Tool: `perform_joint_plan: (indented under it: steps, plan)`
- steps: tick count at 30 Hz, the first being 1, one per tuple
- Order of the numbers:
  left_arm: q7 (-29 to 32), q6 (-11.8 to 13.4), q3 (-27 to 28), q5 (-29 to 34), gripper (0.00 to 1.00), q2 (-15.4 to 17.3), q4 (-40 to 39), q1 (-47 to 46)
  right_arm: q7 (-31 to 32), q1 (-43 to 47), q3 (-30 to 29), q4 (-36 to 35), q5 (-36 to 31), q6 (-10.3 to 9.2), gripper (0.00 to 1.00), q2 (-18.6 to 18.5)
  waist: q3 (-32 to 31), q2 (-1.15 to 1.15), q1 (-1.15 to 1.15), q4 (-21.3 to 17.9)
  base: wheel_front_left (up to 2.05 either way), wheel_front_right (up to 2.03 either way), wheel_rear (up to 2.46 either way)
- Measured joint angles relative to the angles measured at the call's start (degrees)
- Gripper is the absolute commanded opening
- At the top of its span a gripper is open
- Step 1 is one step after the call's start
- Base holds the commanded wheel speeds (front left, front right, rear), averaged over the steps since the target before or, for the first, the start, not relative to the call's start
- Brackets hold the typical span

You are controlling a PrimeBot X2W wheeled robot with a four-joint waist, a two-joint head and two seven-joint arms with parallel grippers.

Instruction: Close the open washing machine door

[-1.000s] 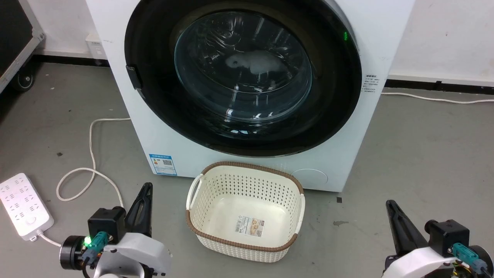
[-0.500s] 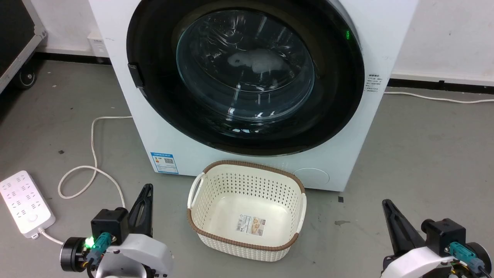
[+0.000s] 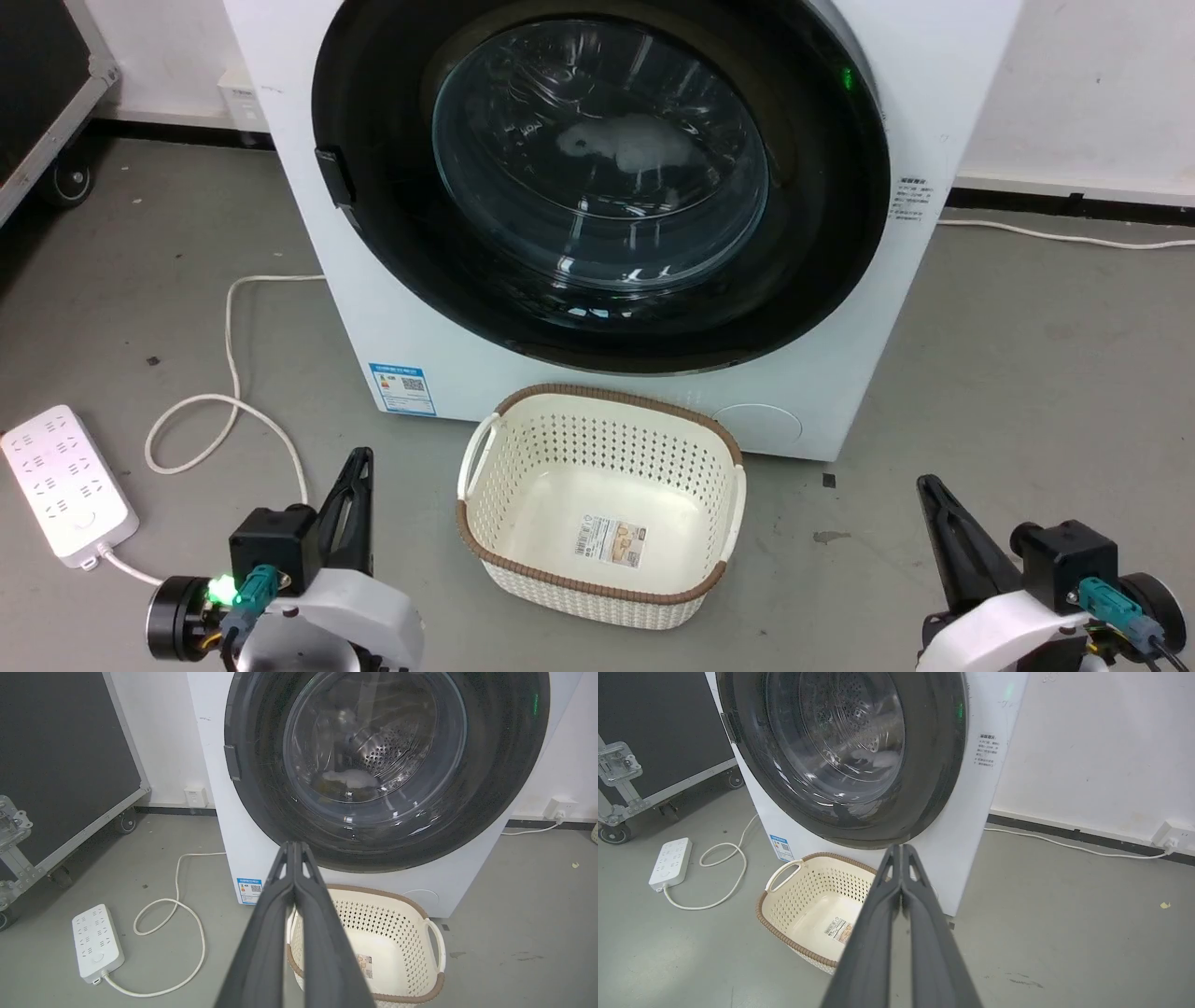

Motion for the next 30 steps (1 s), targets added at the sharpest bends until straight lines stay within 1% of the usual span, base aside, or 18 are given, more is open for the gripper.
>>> perform_joint_plan:
  steps: [26,30]
  plan:
    - [2.34,-0.16,2.46,5.65,0.00,-3.23,-2.60,1.38,0.99,-0.28,0.58,-1.33,-1.59,0.00,0.00,0.00,0.45,0.00,0.00,0.64,0.00,0.00,0.00]
    - [2.34,-0.16,2.60,5.82,0.00,-3.28,-2.66,1.44,1.00,-0.29,0.63,-1.38,-1.59,0.00,0.00,0.00,0.45,0.00,0.00,0.64,0.00,0.00,0.00]
